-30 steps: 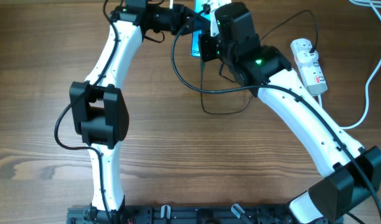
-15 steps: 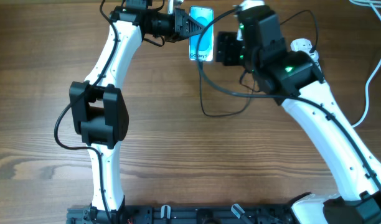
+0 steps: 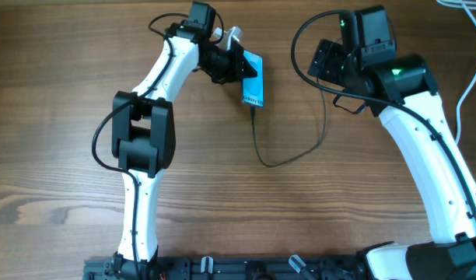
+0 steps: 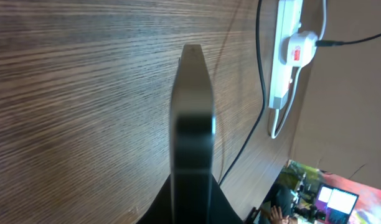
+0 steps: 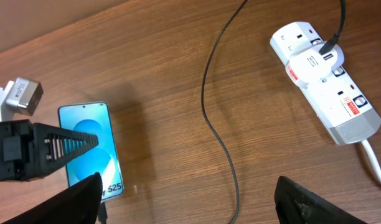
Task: Plug charger to phone and switch on socket
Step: 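Lower the phone flat onto the table with the left gripper and release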
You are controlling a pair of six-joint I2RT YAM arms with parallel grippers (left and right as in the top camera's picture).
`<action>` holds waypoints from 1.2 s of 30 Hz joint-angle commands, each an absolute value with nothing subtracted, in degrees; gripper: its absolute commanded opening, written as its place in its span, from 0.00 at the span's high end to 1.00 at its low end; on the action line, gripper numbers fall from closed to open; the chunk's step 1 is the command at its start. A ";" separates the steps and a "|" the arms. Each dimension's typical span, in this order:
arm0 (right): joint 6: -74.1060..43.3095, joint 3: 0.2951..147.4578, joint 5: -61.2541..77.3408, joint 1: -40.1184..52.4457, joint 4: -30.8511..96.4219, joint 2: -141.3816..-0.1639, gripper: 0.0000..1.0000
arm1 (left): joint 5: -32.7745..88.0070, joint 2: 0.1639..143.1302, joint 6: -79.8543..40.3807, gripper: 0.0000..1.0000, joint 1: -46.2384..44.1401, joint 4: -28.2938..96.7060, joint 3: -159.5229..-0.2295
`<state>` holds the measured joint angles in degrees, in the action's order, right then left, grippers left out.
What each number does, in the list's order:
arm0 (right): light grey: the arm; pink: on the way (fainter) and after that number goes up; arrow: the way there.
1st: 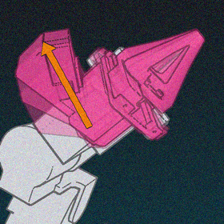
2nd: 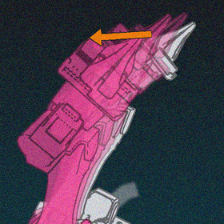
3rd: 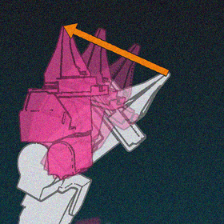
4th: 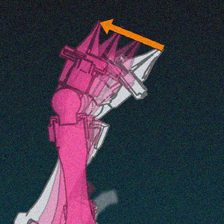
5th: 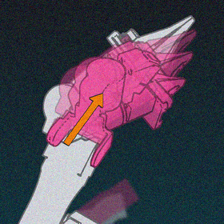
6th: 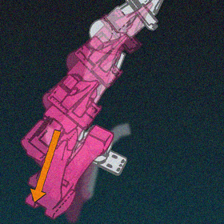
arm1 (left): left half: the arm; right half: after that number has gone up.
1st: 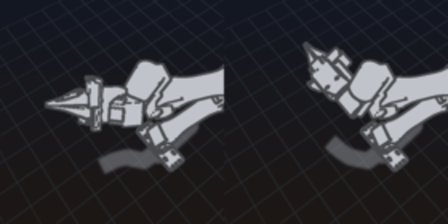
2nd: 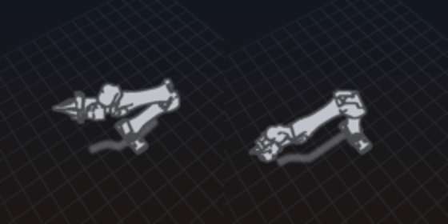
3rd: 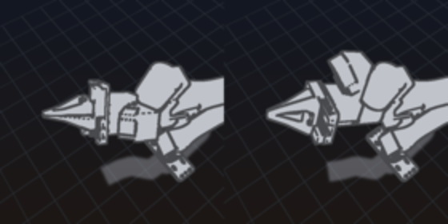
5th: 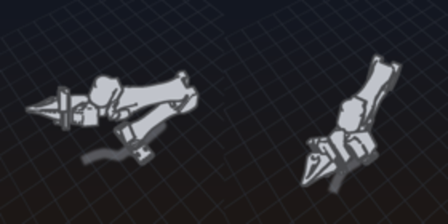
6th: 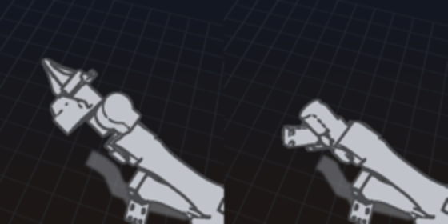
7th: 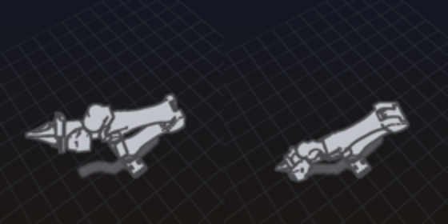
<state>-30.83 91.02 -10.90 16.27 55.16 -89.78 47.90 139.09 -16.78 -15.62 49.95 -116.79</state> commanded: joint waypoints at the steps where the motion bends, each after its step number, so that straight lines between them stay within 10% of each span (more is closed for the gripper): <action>1: -31.53 91.48 -12.43 16.03 55.16 -89.47 0.11 | 46.15 138.89 -15.20 0.96 -17.63 49.54 -112.57; 36: -29.30 91.48 -12.21 16.05 55.61 -89.62 0.05 | 32.93 138.91 -15.20 0.74 -19.07 47.42 -107.57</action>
